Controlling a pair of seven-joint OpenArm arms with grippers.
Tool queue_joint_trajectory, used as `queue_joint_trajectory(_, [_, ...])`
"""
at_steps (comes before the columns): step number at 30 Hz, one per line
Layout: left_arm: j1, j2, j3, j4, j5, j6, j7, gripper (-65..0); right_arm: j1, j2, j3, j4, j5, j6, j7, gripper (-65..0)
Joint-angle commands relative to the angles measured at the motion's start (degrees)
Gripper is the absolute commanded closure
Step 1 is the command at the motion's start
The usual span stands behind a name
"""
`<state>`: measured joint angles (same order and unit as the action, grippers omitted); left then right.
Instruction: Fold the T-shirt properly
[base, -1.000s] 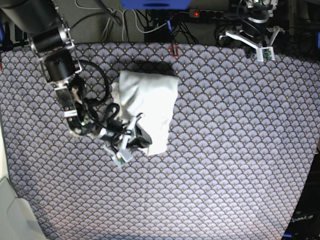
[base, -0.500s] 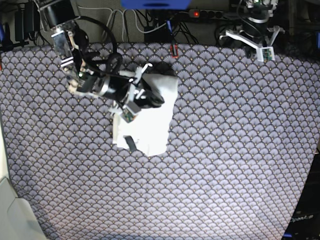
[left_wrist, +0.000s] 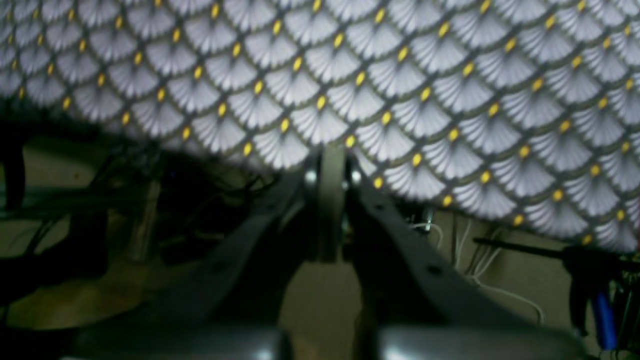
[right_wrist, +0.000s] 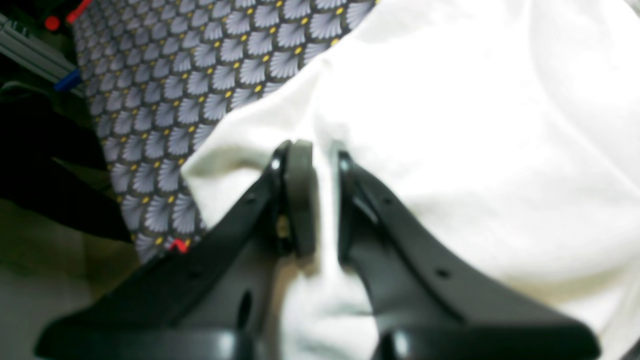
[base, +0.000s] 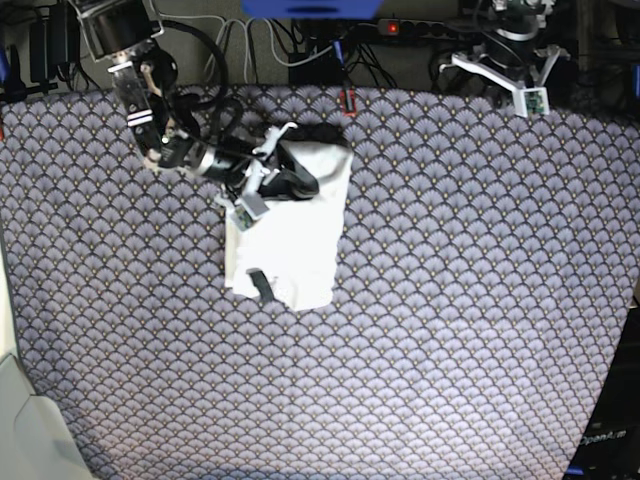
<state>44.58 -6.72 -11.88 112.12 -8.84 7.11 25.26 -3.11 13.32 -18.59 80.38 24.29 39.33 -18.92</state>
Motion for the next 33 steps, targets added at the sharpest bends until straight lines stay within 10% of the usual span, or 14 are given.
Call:
queue_joint_trajectory(1, [0.39,-1.24,-0.21,0.81,-0.17,0.05,-1.48,-0.3,-0.71,0.61,0.26,3.8,0.89,0.67,0.76,-5.2])
queue_joint_trajectory(19, [4.96,-9.24,4.45,0.46,-0.17,0.05,-1.74,-0.3,-24.18,2.28,3.16,24.1,0.89,0.67,1.64,-5.1])
queue_joint_trajectory(33, [9.88,-8.36,7.7,-11.41,-0.26,0.23,-2.0,-0.3,-42.29,9.05,3.25,22.35,0.8,0.67,16.68,-5.0])
